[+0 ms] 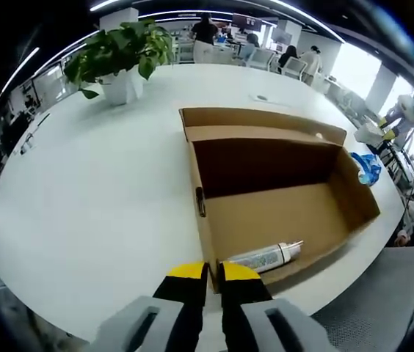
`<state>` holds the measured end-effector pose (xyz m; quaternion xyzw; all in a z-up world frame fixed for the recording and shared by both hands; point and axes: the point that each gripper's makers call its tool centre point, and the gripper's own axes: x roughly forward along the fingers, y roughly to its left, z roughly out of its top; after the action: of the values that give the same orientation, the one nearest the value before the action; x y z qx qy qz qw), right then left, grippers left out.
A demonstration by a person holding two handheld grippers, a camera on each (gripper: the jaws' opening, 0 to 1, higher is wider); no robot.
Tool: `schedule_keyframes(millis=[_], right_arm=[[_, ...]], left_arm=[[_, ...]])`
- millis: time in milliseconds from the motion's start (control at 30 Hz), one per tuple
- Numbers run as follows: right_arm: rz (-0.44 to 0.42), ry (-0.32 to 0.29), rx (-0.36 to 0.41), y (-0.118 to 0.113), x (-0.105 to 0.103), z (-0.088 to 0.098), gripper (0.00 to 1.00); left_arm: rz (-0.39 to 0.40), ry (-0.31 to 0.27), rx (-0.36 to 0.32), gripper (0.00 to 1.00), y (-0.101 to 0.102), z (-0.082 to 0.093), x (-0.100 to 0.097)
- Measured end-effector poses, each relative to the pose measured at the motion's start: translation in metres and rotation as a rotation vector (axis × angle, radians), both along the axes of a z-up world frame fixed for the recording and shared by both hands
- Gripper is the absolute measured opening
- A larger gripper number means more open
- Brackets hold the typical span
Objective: Operate the shoe box by opening the lid, removing the specified soft item, and placing it in the target area until the item is outside and the box remains undamaged.
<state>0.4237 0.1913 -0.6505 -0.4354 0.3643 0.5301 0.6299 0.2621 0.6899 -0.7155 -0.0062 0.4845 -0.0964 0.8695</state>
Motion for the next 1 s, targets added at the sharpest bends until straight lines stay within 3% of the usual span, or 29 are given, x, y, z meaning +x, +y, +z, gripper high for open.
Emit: schedule_keyframes(millis=[600,1000], right_arm=[[-0.009,0.041,-0.078,-0.028,0.017,-0.049,0.14],[0.043,0.047,-0.148,-0.052,0.018,-0.075,0.14]], left_arm=[[-0.007,0.03,0.022,0.06,0.001,-0.001,0.001],[-0.021,0.055,0.048,0.06,0.0,-0.002,0.0]])
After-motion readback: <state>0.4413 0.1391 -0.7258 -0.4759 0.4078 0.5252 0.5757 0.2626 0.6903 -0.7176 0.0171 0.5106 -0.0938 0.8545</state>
